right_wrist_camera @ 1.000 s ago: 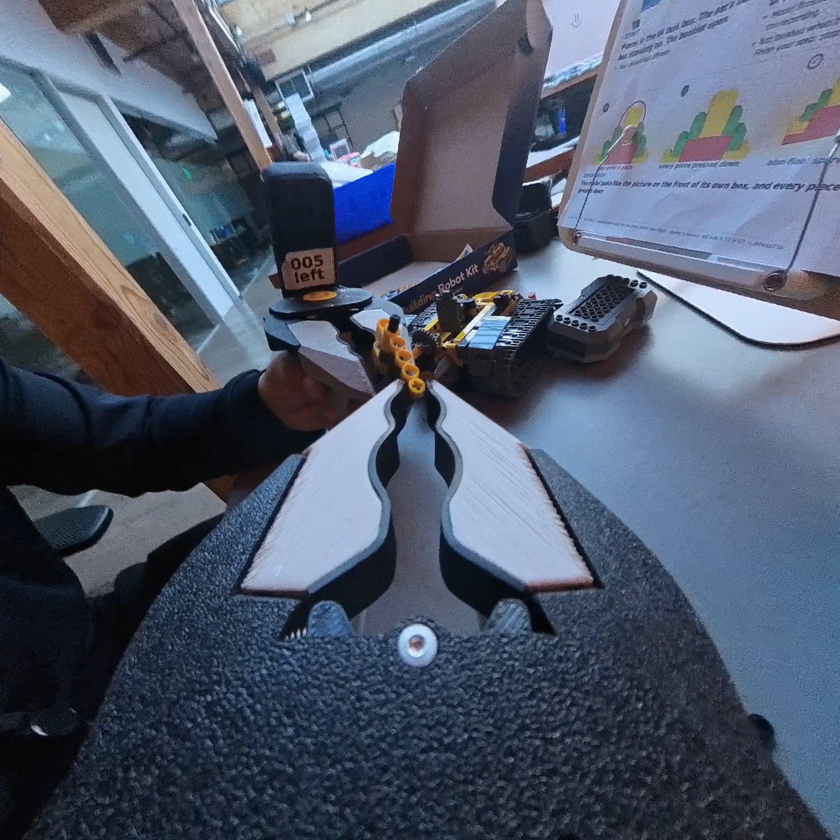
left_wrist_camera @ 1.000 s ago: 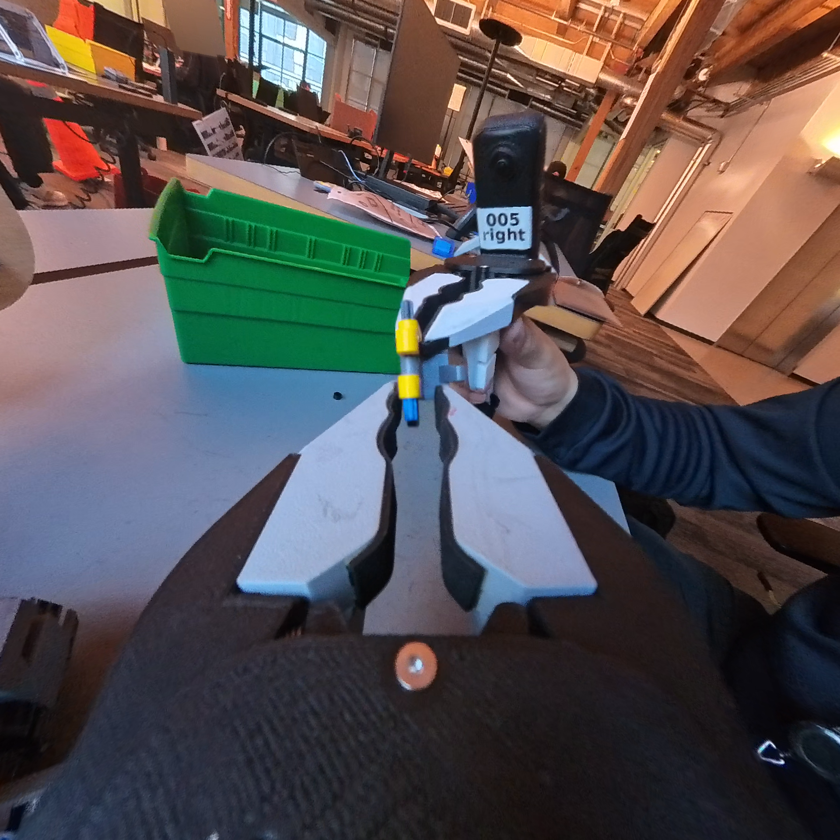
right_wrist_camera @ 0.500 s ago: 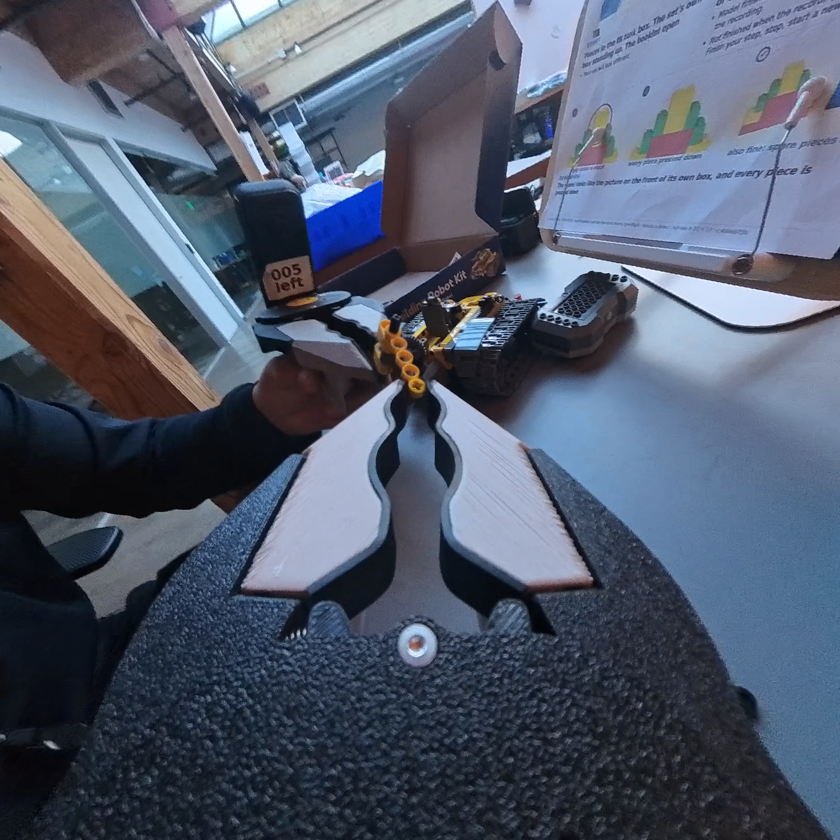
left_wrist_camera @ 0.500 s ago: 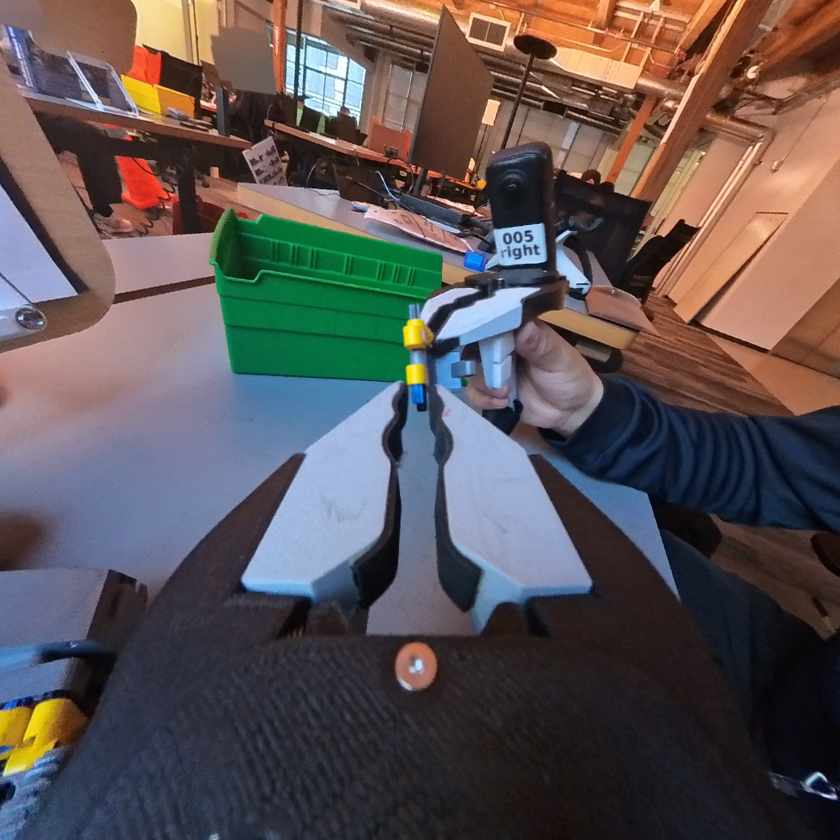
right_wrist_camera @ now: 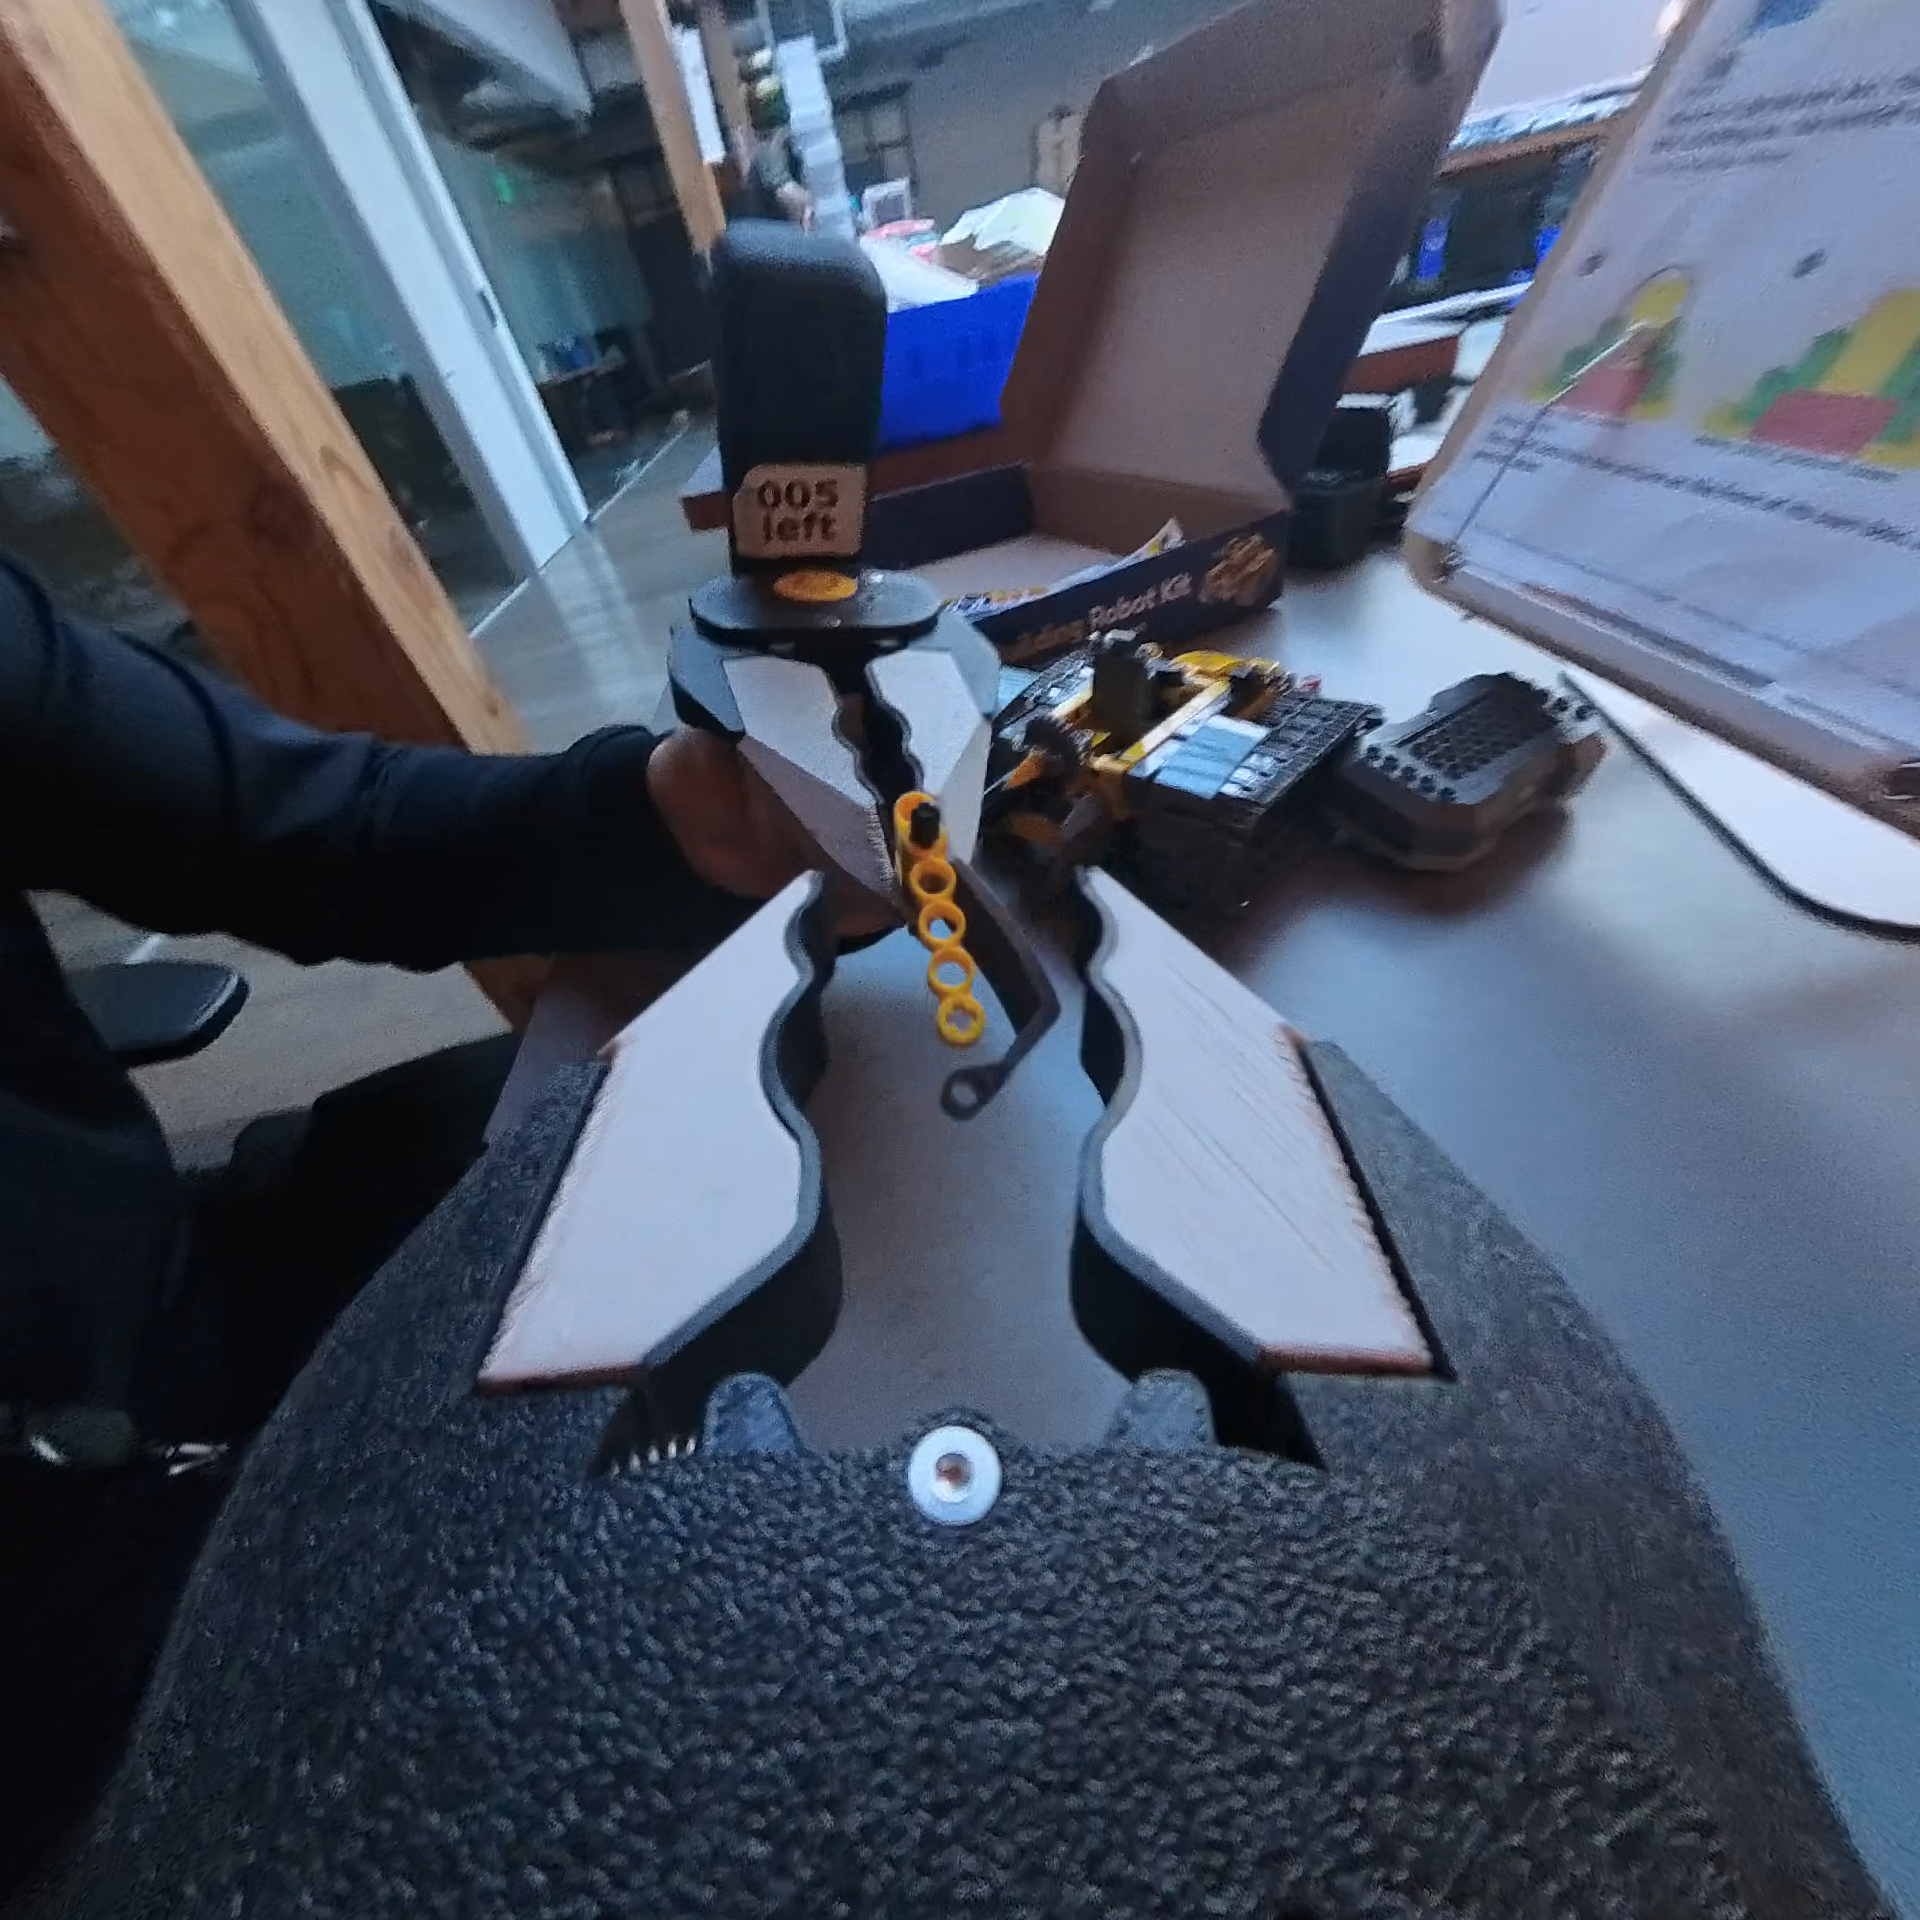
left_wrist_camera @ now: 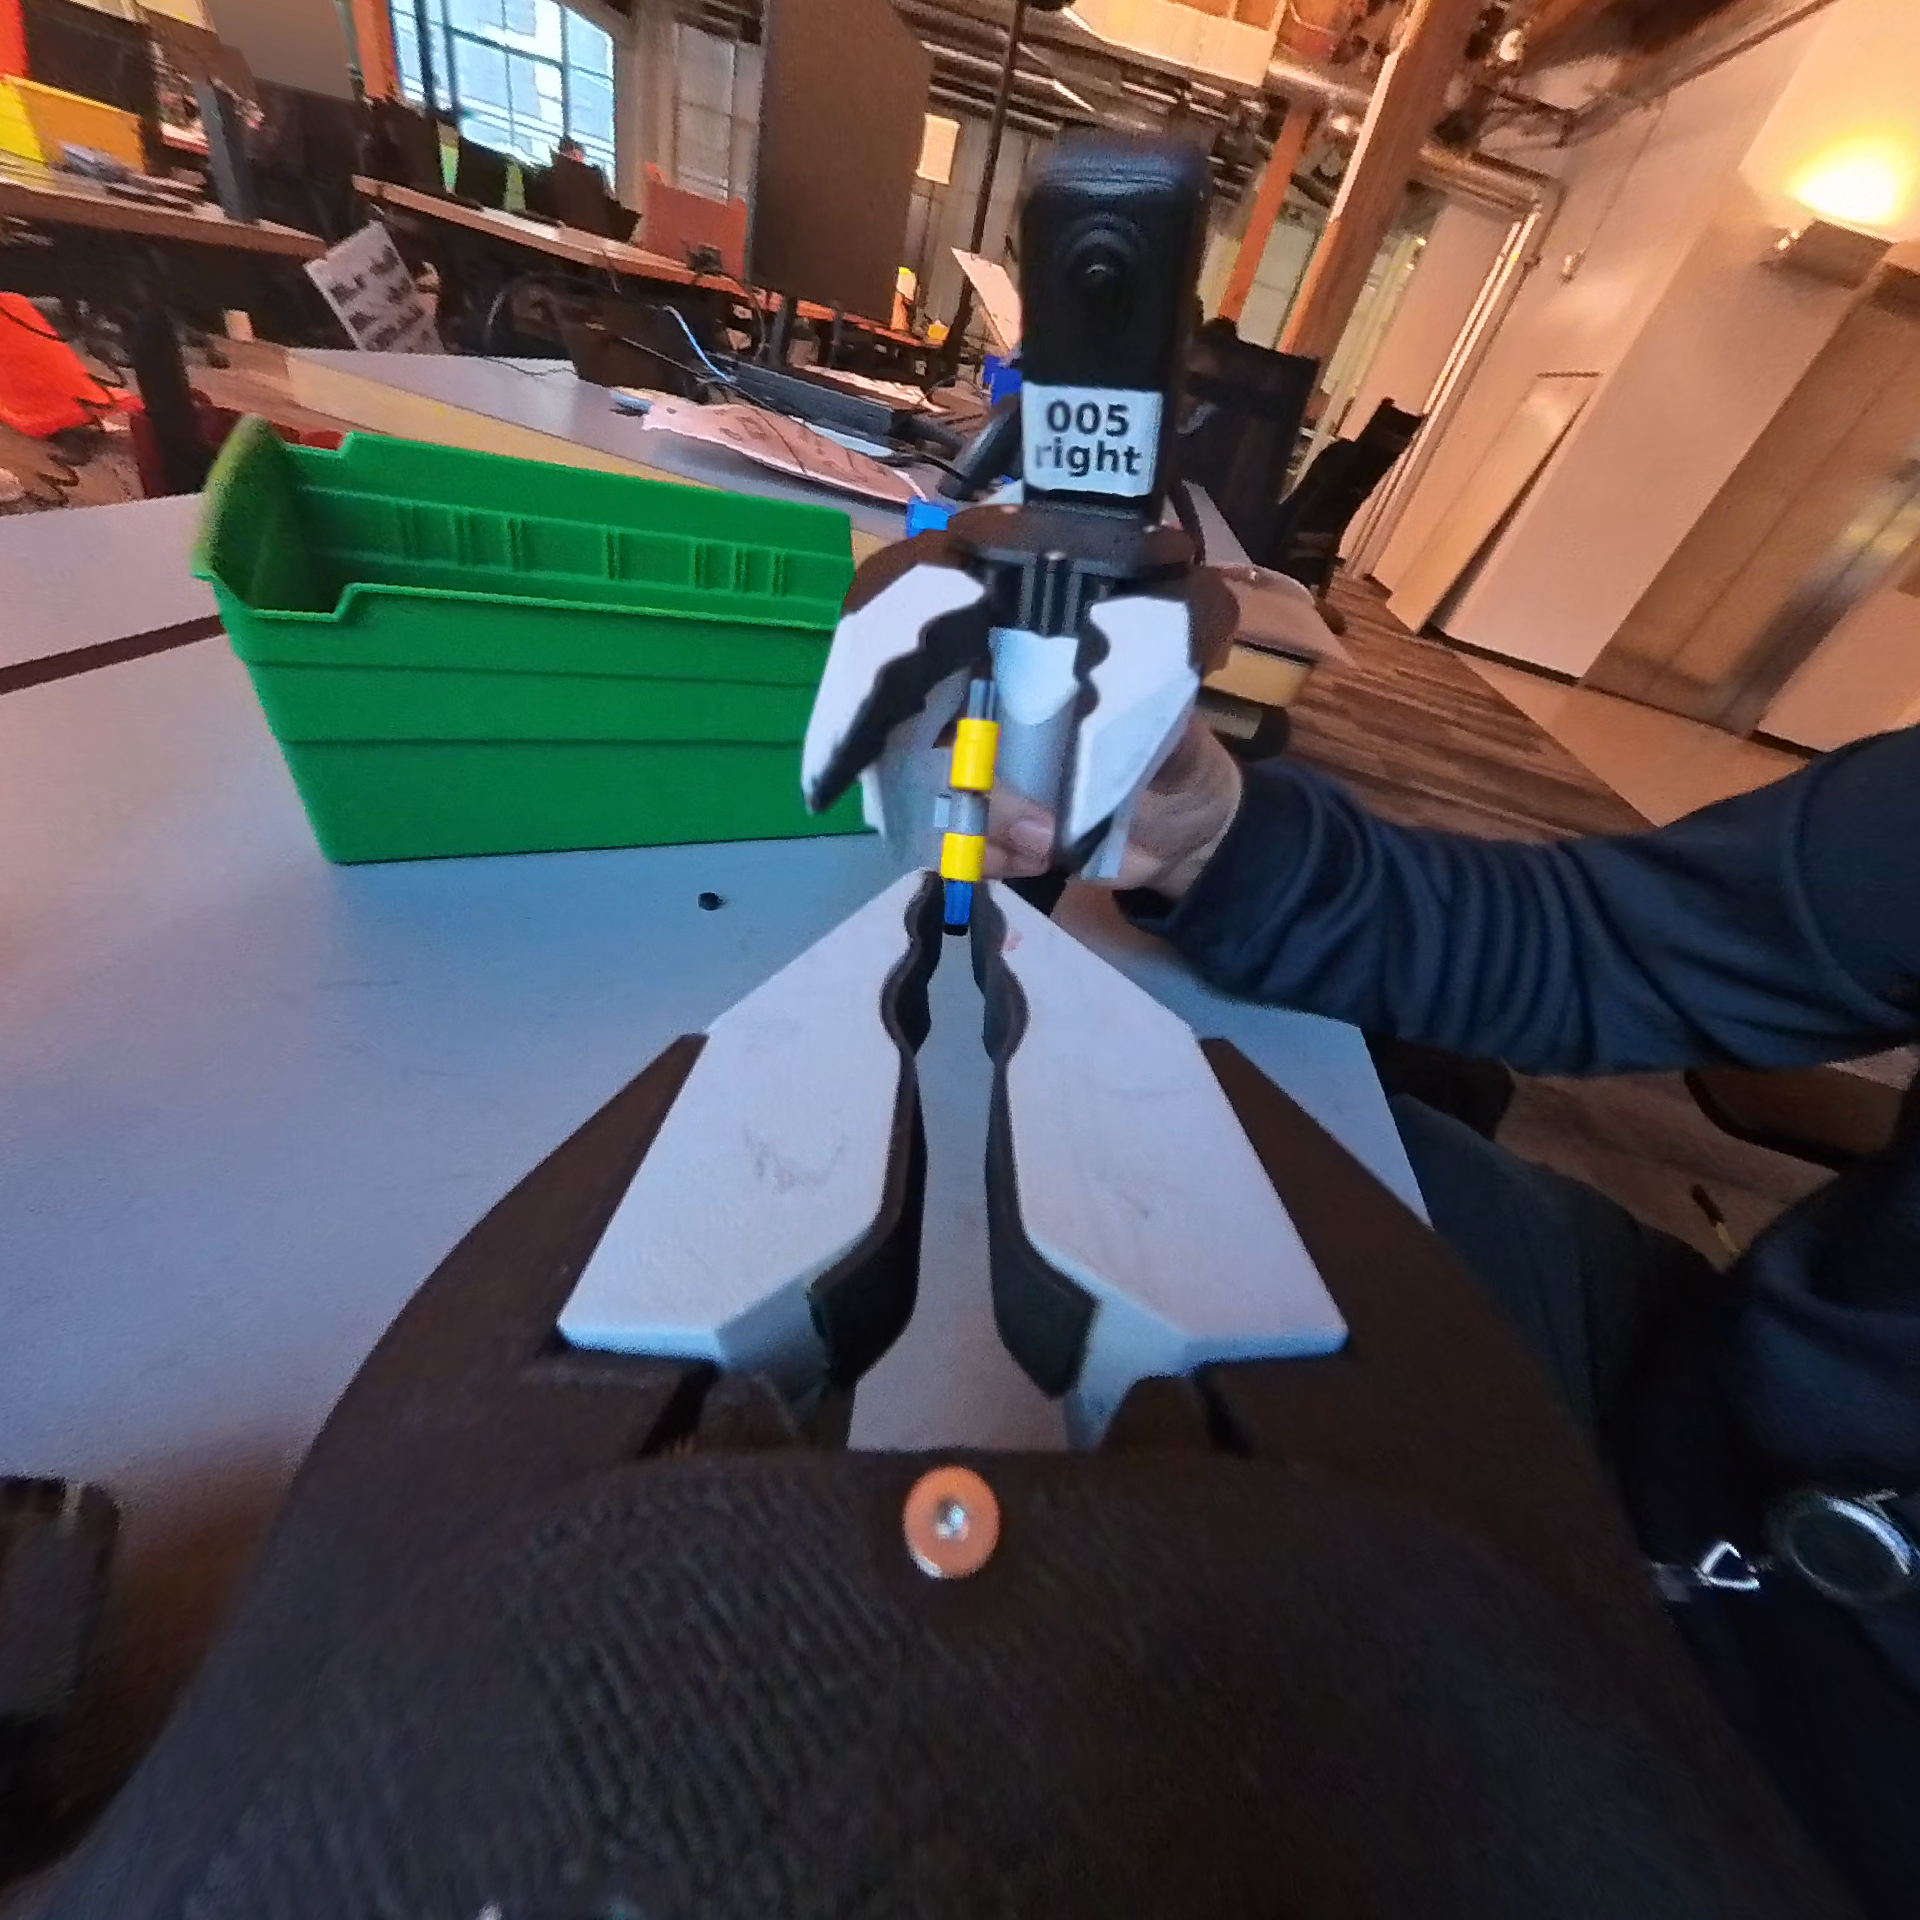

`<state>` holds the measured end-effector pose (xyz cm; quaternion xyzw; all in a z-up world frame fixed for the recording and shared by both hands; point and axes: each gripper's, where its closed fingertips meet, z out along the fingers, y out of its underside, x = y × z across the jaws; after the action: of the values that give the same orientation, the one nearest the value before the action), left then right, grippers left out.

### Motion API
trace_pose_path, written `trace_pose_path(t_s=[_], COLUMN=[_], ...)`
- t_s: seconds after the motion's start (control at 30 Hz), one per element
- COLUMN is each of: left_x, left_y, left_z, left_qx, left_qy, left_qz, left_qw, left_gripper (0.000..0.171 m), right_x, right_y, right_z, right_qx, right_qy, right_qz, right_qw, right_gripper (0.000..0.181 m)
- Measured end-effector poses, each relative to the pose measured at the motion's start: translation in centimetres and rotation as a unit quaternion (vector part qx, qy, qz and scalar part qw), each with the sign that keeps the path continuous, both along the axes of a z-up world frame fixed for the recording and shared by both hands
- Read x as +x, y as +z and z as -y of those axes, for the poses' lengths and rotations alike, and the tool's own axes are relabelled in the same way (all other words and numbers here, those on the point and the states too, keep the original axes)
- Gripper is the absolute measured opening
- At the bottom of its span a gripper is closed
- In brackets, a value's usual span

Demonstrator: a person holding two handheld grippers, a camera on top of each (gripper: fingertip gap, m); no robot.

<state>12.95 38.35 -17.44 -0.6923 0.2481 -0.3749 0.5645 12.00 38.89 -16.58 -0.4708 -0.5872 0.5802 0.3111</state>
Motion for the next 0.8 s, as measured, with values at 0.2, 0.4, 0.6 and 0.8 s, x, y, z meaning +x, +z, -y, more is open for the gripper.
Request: trace_pose_path(t_s=[0.2,0.4,0.6,0.8], left_x=[0.8,0.4,0.6,0.5], left_y=[-0.8,-0.3,-0.5,-1.0], left_z=[0.1,-0.1,-0.2,-0.6], left_qx=[-0.008,0.0,-0.007,-0.015], left_qy=[-0.012,-0.002,-0.003,0.015], left_qz=[-0.013,-0.001,0.003,0.001], left_qw=[1.0,1.0,1.0,1.0], left_gripper=[0.003,0.003,0.003,0.004], right_x=[-0.4,0.5,0.2,0.1], right_y=[-0.6,0.9,0.2,-0.2], right_z=[1.7,0.2,0.2,0.1], right_qx=[-0.024,-0.078,-0.064,-0.062], right_qy=[0.042,0.039,0.031,0.019], right_qz=[0.007,-0.019,-0.002,0.017], right_qw=[0.999,0.996,0.997,0.998], right_gripper=[0.014,0.012,0.013,0.005])
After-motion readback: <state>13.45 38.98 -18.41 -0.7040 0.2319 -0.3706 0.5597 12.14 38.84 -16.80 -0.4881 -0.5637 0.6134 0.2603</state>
